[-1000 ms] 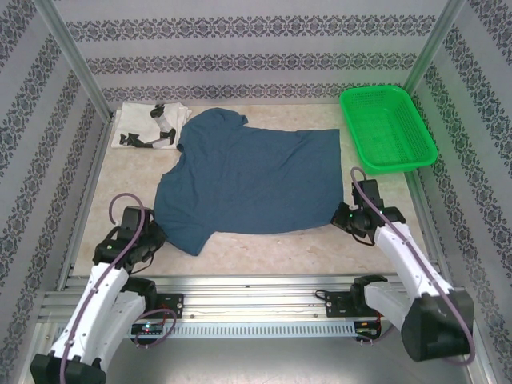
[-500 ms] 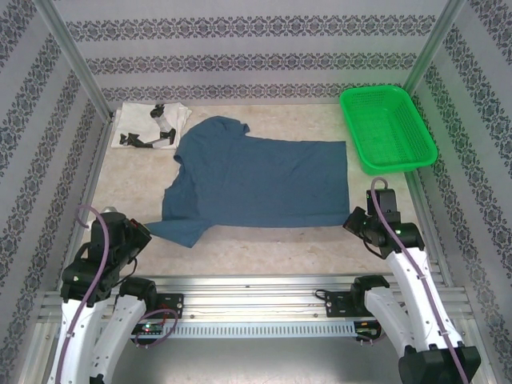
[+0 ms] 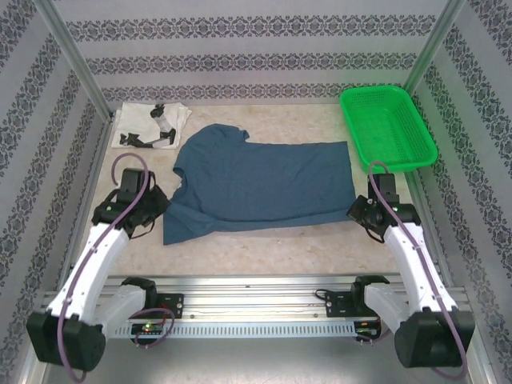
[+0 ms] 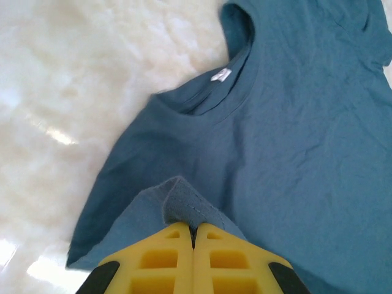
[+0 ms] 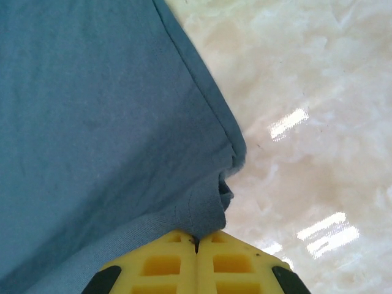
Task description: Fold and stack the t-shirts
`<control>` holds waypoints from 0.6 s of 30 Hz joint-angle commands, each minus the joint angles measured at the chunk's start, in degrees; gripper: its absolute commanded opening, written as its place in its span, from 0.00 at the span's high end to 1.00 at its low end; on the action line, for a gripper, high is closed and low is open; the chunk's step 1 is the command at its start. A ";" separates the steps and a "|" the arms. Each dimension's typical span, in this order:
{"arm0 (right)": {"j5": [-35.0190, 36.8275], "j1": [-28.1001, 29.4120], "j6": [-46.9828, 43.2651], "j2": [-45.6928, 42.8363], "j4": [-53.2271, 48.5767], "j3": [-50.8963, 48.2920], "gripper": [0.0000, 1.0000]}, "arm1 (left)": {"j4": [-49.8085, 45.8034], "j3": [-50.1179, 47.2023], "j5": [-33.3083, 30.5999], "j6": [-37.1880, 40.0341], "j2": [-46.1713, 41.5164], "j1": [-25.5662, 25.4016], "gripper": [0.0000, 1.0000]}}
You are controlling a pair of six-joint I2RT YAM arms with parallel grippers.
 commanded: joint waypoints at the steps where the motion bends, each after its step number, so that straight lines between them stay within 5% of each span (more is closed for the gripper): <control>1: 3.01 -0.76 -3.21 4.18 3.69 2.46 1.00 | 9.53 4.91 -0.02 7.18 6.95 0.51 1.00; 18: 3.71 -2.33 -10.69 21.57 9.25 10.25 1.00 | 13.65 17.85 3.73 16.80 26.18 0.48 1.00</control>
